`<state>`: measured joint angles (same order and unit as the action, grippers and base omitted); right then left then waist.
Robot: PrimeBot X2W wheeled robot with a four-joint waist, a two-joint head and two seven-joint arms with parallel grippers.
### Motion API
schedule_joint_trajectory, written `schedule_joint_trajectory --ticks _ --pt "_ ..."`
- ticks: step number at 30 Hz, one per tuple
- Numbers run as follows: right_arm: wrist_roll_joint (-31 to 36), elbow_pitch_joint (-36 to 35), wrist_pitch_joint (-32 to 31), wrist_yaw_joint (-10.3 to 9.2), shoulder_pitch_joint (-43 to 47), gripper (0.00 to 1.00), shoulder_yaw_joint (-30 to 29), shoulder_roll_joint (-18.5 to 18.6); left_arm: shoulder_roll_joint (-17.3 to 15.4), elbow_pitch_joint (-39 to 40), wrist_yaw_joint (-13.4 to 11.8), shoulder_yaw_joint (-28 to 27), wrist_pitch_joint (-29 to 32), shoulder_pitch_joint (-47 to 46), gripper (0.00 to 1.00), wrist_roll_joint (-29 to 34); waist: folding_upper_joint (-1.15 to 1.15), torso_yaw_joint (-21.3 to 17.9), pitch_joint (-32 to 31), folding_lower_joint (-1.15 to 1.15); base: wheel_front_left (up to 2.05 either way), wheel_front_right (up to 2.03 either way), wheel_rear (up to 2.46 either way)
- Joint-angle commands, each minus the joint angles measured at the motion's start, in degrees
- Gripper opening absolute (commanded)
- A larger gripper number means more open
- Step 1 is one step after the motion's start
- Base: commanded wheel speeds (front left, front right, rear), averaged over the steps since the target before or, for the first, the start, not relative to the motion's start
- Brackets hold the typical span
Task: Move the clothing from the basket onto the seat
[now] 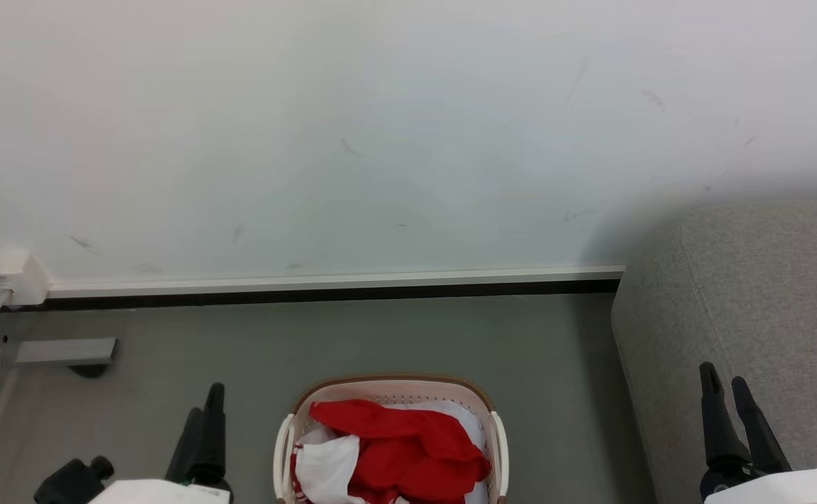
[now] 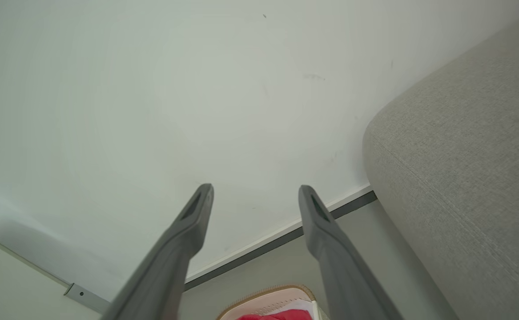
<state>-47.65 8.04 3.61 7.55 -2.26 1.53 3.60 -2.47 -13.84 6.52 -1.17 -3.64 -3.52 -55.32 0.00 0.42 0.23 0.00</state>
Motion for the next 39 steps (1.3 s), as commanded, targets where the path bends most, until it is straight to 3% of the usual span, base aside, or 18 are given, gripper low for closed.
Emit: schedule_joint_trajectory --ticks 1,14,39 --pt "1.96 -1.00 0.45 -0.04 -0.55 1.00 0.24 0.60 -0.42 0.75 -0.12 0.01 -0.42 -0.51 1.00 2.03 0.00 0.00 -0.01 0.00 0.00 0.00 0.00" --pt "12.61 -1.45 2.82 -0.05 0.33 1.00 1.01 0.64 -0.46 1.37 -0.34 0.69 -2.88 -0.01 1.00 15.25 0.00 0.17 -0.03 0.00 0.00 0.00 0.00" --pt "26.66 -1.63 6.70 -0.08 2.09 1.00 0.19 -0.30 -1.27 1.76 0.50 0.34 -6.68 1.94 1.00 32.67 0.00 0.30 -0.05 0.00 0.00 0.00 0.00"
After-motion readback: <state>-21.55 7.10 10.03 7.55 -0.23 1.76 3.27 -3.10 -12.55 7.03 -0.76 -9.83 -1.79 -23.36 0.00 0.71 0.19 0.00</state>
